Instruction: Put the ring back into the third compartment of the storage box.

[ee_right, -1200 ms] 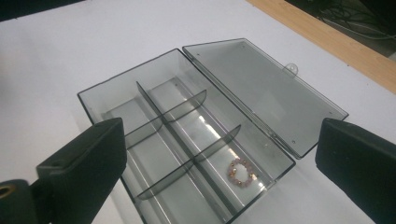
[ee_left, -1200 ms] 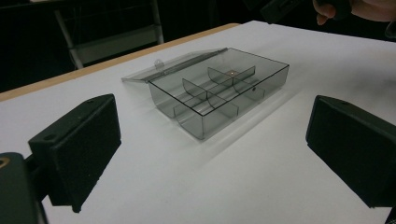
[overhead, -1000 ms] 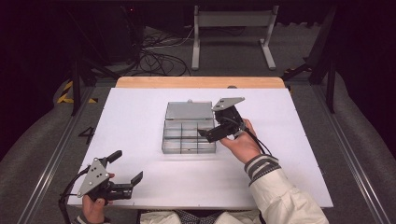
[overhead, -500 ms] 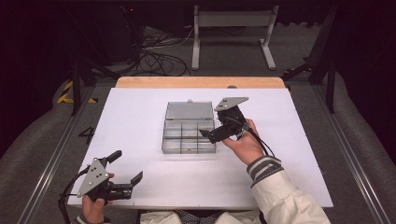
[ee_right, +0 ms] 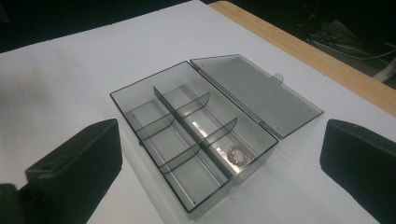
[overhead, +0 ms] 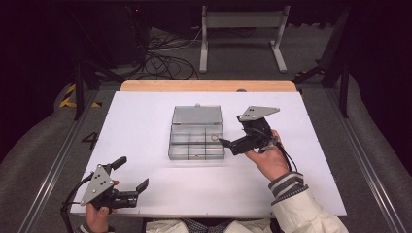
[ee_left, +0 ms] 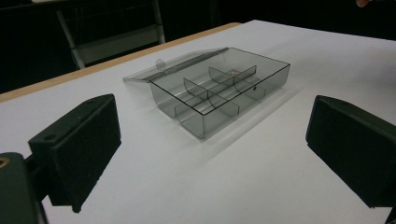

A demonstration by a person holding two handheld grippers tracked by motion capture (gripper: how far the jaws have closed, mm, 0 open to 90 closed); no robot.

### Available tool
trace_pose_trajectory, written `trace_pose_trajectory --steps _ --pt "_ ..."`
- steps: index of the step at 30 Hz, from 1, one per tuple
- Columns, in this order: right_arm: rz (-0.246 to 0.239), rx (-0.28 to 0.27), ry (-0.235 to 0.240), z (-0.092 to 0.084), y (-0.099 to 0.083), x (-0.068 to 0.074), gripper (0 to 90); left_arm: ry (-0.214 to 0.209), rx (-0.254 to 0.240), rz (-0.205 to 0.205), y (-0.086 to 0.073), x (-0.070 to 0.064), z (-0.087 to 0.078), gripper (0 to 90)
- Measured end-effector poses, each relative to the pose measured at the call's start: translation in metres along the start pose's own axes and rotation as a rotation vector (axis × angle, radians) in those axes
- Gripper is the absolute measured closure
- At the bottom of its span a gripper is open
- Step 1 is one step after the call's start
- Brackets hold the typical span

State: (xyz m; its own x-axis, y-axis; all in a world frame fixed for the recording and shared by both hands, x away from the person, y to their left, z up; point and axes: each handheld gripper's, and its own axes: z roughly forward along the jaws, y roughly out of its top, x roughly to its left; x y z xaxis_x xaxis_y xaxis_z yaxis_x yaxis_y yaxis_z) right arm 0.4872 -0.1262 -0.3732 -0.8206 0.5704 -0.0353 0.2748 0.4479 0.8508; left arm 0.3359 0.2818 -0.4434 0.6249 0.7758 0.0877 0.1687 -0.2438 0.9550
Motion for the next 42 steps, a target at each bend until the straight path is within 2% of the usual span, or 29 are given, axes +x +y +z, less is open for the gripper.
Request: trace_pose_trajectory --steps 15,27,33,36,42 --pt "0.030 -0.015 -0.041 -0.029 -0.029 -0.001 0.0 0.003 0.002 0.005 0.000 0.000 0.000 3.6" --pt "0.061 -0.028 -0.054 -0.052 -0.056 -0.002 0.0 0.010 0.002 0.003 0.000 0.000 0.000 3.6" --pt "0.052 -0.027 -0.045 -0.059 -0.069 -0.003 0.0 0.008 0.010 0.011 0.000 0.000 0.001 3.6" --pt "0.037 -0.020 -0.061 -0.061 -0.074 -0.001 0.0 0.009 0.010 0.012 0.000 -0.001 0.001 3.5" --pt "0.058 -0.007 -0.068 -0.065 -0.087 -0.001 0.0 0.009 0.009 0.011 0.000 -0.001 0.001 3.5"
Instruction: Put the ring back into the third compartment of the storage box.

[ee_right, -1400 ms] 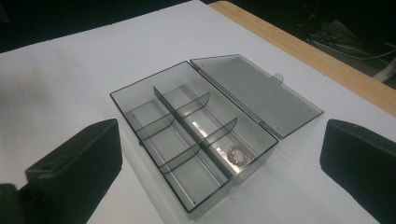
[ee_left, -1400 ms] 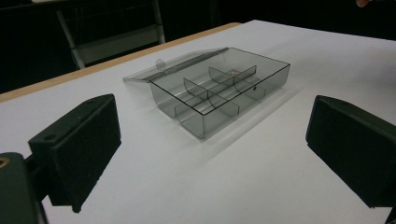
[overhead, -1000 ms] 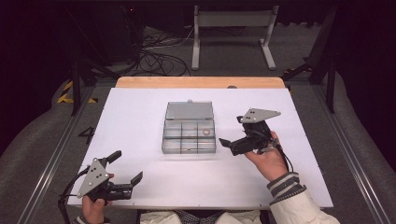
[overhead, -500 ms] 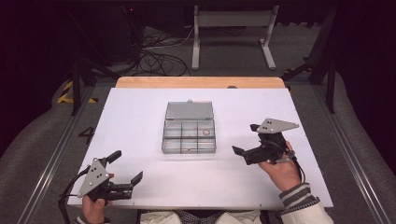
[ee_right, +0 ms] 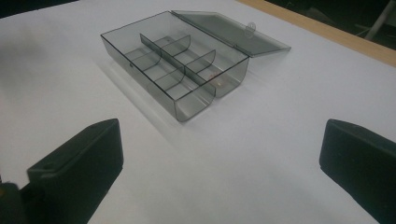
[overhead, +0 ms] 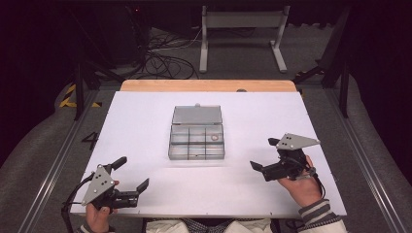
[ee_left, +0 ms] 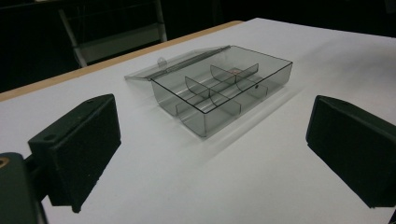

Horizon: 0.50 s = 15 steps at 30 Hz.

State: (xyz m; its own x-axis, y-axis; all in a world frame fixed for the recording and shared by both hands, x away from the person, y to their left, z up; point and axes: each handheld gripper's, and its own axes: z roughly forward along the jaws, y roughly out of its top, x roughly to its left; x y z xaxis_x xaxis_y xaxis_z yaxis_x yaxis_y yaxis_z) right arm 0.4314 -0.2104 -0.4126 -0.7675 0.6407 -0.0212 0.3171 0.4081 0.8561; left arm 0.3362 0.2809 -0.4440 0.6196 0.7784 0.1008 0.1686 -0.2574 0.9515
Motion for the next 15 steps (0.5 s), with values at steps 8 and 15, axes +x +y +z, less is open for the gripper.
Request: trace_pose_trajectory --steps 8,15 --pt "0.039 0.012 -0.006 -0.004 -0.020 -0.005 0.2 -0.001 0.003 -0.010 0.000 -0.001 0.001 3.5" --pt "0.041 0.018 0.003 -0.005 -0.037 -0.007 0.1 -0.001 0.004 -0.010 0.000 -0.001 0.000 3.5"
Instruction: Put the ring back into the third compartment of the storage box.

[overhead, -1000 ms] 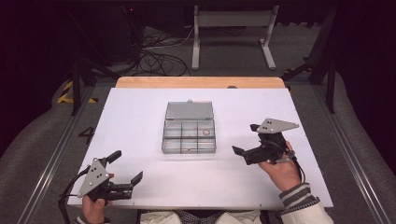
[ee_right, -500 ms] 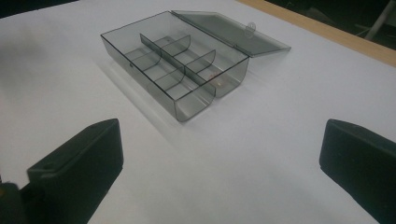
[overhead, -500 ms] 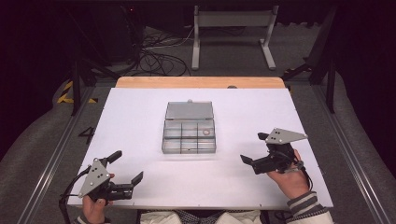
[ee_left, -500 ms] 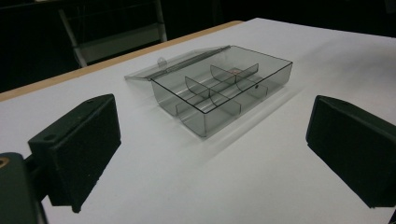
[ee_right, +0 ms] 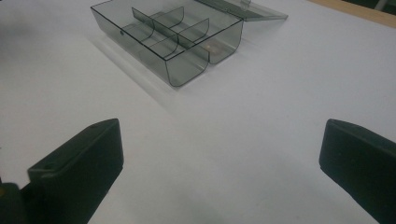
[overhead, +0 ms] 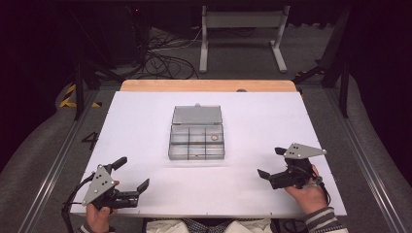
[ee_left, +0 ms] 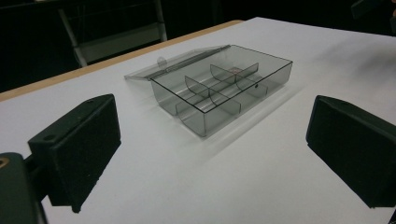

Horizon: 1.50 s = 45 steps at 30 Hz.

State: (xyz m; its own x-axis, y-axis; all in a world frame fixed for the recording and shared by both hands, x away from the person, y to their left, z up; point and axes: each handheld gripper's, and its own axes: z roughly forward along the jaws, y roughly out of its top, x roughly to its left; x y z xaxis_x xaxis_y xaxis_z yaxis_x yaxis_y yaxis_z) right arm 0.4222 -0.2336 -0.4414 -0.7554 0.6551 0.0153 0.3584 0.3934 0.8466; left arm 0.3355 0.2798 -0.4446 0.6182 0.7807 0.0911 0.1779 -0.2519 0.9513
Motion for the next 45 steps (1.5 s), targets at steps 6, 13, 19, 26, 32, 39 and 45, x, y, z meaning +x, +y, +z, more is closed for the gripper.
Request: trace_pose_trajectory --steps 6,13,19,26,32,39,45 --pt "0.016 -0.006 0.010 -0.001 -0.013 -0.001 0.0 -0.003 -0.001 0.006 0.000 0.000 0.000 3.5" --pt "0.035 0.005 0.022 0.002 -0.028 -0.002 0.0 -0.004 0.000 0.004 0.000 0.000 0.000 3.5" --pt "0.050 -0.004 0.019 0.002 -0.037 -0.002 0.0 -0.004 0.003 0.006 0.000 0.001 0.000 3.5" --pt "0.039 -0.011 0.013 0.002 -0.033 -0.003 0.0 -0.005 0.006 0.005 -0.001 0.001 0.001 3.4" --pt "0.034 -0.033 0.001 -0.004 -0.032 -0.002 0.2 -0.003 0.006 0.005 -0.001 0.001 0.001 3.4" --pt "0.021 -0.026 -0.001 -0.002 -0.032 0.000 0.2 -0.002 0.005 0.009 0.000 0.001 0.001 3.4" --pt "0.020 -0.018 0.005 0.000 -0.033 0.001 0.2 -0.001 0.004 0.004 0.000 0.001 0.000 3.4"
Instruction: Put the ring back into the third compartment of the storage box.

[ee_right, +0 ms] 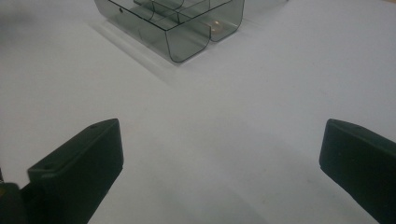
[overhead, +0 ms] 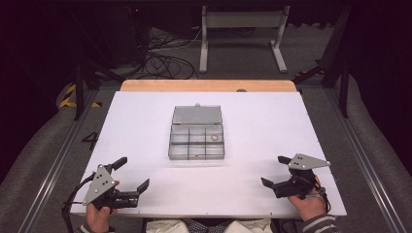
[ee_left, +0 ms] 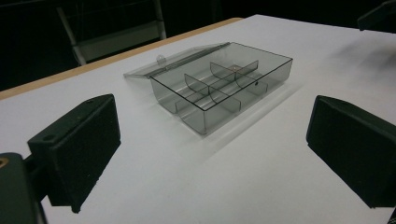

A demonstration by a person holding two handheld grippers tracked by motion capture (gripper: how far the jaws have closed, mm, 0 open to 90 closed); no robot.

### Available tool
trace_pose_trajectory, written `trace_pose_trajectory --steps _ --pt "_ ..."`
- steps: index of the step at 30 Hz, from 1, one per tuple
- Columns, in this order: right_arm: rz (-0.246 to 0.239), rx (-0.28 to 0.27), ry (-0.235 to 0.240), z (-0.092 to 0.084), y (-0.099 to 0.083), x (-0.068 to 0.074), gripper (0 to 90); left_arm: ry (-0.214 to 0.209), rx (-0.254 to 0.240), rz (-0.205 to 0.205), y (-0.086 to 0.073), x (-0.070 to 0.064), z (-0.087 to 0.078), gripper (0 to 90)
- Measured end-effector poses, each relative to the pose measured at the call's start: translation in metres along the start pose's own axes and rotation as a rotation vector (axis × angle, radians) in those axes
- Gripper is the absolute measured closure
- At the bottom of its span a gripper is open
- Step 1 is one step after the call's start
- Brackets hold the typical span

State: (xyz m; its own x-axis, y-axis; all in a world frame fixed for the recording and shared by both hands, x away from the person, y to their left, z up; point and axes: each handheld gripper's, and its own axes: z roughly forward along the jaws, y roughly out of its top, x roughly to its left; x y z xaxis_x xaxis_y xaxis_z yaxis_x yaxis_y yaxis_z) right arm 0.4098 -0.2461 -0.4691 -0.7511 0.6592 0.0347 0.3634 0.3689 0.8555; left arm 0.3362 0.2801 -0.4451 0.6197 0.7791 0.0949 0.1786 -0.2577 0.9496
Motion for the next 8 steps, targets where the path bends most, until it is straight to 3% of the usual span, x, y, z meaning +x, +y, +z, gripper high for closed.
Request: trace_pose_trajectory --steps 8 --pt "-0.005 0.002 0.004 0.0014 0.0000 0.0008 0.2 -0.007 0.003 -0.002 -0.0001 0.0004 0.0011 3.3"
